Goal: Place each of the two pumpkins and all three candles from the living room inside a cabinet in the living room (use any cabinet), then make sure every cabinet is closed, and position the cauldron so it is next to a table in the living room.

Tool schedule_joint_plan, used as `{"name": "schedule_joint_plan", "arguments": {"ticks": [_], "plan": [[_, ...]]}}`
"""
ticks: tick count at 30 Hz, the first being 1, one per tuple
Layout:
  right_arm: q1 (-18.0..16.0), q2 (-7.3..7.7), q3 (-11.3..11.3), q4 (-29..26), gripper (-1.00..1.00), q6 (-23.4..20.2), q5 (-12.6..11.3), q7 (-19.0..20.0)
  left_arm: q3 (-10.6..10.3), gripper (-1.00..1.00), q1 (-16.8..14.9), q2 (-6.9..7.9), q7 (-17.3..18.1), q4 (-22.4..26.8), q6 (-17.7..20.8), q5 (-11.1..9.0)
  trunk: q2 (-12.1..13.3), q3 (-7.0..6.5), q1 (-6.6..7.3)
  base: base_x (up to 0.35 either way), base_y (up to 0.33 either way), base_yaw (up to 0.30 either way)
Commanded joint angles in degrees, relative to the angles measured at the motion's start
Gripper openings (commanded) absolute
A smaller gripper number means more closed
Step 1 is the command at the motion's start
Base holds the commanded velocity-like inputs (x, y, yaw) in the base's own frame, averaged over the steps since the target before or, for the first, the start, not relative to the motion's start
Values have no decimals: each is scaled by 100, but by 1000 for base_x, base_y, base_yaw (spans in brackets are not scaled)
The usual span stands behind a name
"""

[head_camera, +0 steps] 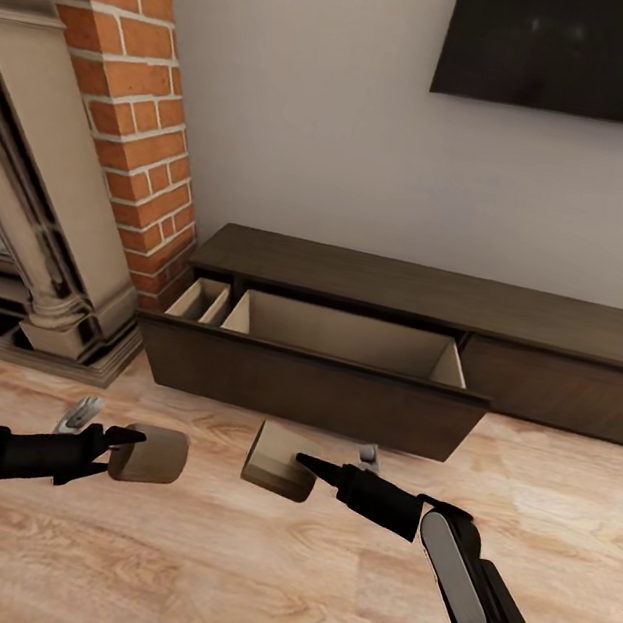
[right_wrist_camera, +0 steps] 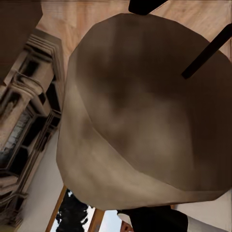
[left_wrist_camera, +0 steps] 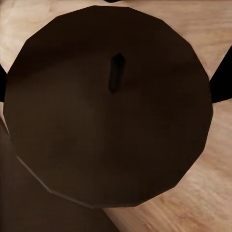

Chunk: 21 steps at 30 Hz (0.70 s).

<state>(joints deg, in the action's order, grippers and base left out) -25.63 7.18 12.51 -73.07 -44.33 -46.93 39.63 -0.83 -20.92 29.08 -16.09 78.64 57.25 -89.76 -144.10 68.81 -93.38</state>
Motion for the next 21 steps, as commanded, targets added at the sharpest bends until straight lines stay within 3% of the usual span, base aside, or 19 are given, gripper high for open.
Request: {"name": "schedule_joint_plan", "arguments": {"ticks": [1, 21], "plan": [[-3, 3, 5, -1, -100, -40, -66, -8, -5, -100, -2, 3, -44, 5, -3, -102, -2, 4, 1, 9, -316, -3], [-3, -6, 6, -30, -100, -40, -46, -16, -5, -100, 1, 4, -52, -19, -3, -103, -2, 4, 1, 38, -291, 0]]}}
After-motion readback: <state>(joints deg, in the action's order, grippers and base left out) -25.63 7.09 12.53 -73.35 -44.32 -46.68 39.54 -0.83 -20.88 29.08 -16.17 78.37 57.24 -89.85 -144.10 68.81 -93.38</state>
